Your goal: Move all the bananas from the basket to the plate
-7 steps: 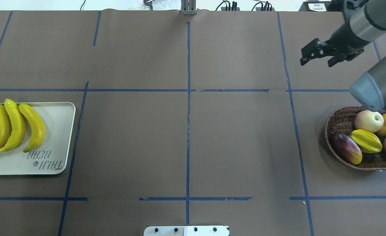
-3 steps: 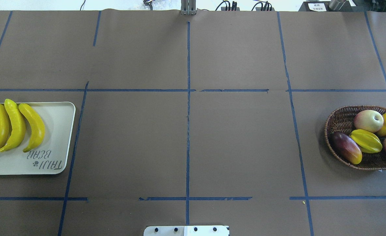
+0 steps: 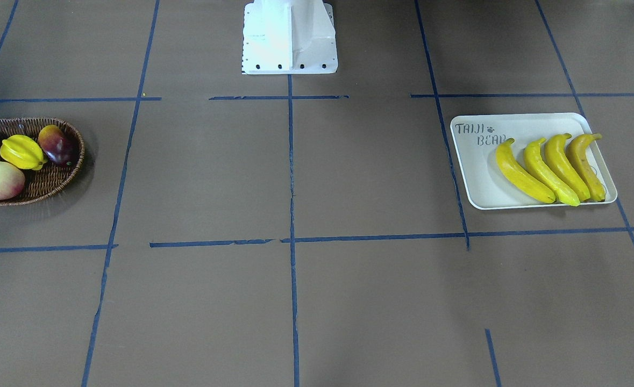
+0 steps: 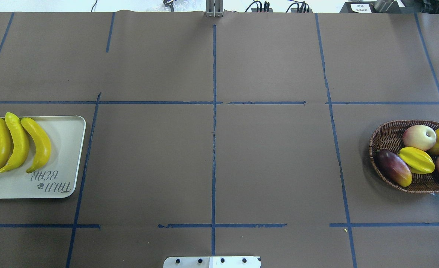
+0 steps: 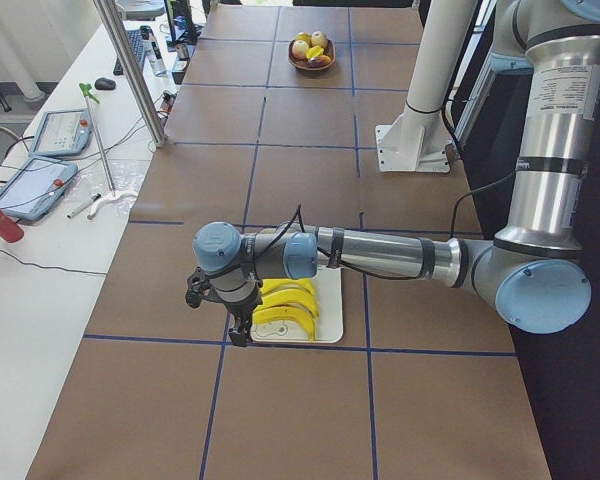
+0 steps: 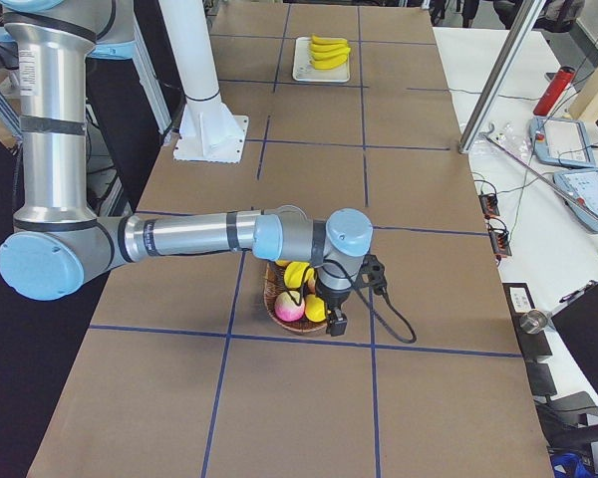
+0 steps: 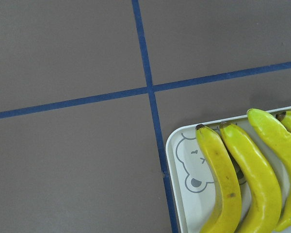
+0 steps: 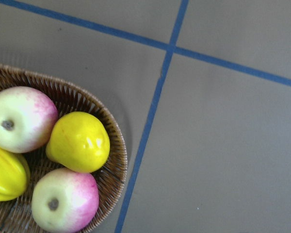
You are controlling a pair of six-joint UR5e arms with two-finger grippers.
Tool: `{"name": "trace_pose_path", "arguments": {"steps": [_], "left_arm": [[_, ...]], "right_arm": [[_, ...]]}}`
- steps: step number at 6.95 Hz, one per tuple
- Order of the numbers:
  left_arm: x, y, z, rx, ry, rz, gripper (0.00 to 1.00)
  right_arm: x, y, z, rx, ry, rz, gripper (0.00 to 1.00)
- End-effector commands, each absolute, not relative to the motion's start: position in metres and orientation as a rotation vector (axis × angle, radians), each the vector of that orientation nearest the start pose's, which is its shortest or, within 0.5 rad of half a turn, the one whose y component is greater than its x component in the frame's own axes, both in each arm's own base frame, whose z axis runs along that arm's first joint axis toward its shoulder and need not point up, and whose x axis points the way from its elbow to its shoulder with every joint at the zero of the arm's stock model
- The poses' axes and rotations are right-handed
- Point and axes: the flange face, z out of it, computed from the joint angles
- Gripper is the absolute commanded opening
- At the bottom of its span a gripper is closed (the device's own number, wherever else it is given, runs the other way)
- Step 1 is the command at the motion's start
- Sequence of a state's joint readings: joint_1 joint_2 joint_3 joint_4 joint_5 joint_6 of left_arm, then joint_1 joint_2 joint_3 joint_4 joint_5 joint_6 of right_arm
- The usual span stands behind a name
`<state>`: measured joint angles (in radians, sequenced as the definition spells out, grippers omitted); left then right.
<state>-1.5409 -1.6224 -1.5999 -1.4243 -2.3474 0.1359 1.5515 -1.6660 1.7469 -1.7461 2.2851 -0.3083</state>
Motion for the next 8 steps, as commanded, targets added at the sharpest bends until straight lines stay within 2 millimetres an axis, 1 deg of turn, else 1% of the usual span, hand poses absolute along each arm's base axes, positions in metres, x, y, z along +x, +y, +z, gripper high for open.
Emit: {"name": "trace_pose_path", "arguments": {"steps": [1, 2, 4, 5, 6, 7, 8], "left_arm": [[-0.049, -0.503, 0.641, -0.012, 0.776, 0.118, 1.00], [-0.049, -0.503, 0.644, -0.015, 0.776, 0.120, 1.00], [-0.049, -0.507, 0.632, 0.026, 0.772, 0.135, 1.00], [-0.050, -0.507, 0.630, 0.040, 0.768, 0.133, 1.00], [-0.053, -0.497, 0.636, 0.033, 0.759, 0.127, 1.00], [-0.054, -0.476, 0.637, 0.031, 0.752, 0.127, 1.00], [-0.057, -0.469, 0.633, 0.042, 0.716, 0.133, 1.00]], "right_arm": [[0.070, -0.415, 0.664, -0.031, -0.735, -0.230, 1.00], [0.070, -0.418, 0.661, -0.043, -0.731, -0.181, 1.00], [0.070, -0.423, 0.657, -0.048, -0.727, -0.148, 0.99], [0.070, -0.425, 0.653, -0.050, -0.725, -0.121, 0.99], [0.070, -0.427, 0.650, -0.030, -0.724, -0.110, 1.00], [0.070, -0.429, 0.651, -0.009, -0.722, -0.096, 1.00], [0.070, -0.429, 0.651, -0.011, -0.723, -0.089, 1.00]]}}
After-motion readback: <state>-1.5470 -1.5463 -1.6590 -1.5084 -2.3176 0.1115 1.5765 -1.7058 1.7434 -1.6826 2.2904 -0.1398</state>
